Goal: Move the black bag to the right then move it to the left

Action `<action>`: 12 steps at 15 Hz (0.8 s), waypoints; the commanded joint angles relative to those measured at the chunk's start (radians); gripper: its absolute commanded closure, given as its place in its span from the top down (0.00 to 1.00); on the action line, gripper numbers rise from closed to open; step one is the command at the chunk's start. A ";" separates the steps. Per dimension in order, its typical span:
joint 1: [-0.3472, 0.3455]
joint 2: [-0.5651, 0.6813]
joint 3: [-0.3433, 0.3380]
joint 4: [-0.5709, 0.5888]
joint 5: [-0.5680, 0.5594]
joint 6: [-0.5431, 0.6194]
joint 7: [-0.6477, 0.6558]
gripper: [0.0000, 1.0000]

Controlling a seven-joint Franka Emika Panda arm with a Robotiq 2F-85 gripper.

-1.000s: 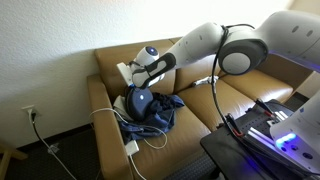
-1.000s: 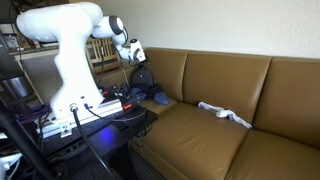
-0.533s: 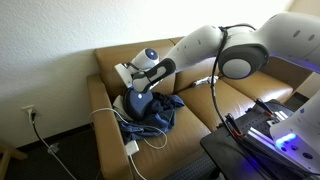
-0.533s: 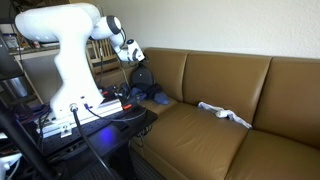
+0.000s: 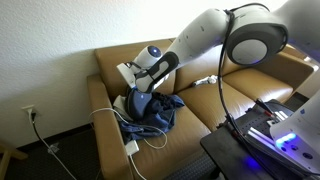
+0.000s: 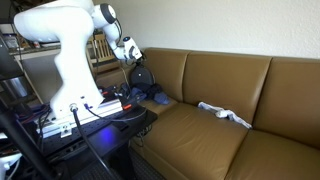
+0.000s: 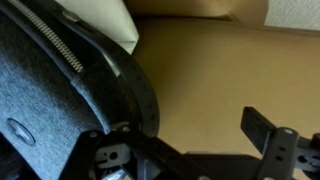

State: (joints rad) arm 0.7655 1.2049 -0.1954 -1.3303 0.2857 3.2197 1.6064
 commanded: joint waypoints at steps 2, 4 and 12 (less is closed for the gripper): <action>0.015 -0.079 -0.037 -0.171 0.047 0.009 -0.022 1.00; -0.007 -0.063 -0.010 -0.168 0.059 0.055 -0.033 1.00; -0.080 -0.114 0.191 -0.221 0.095 0.304 -0.161 1.00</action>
State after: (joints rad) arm 0.7454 1.1624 -0.1319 -1.4820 0.3797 3.4437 1.5424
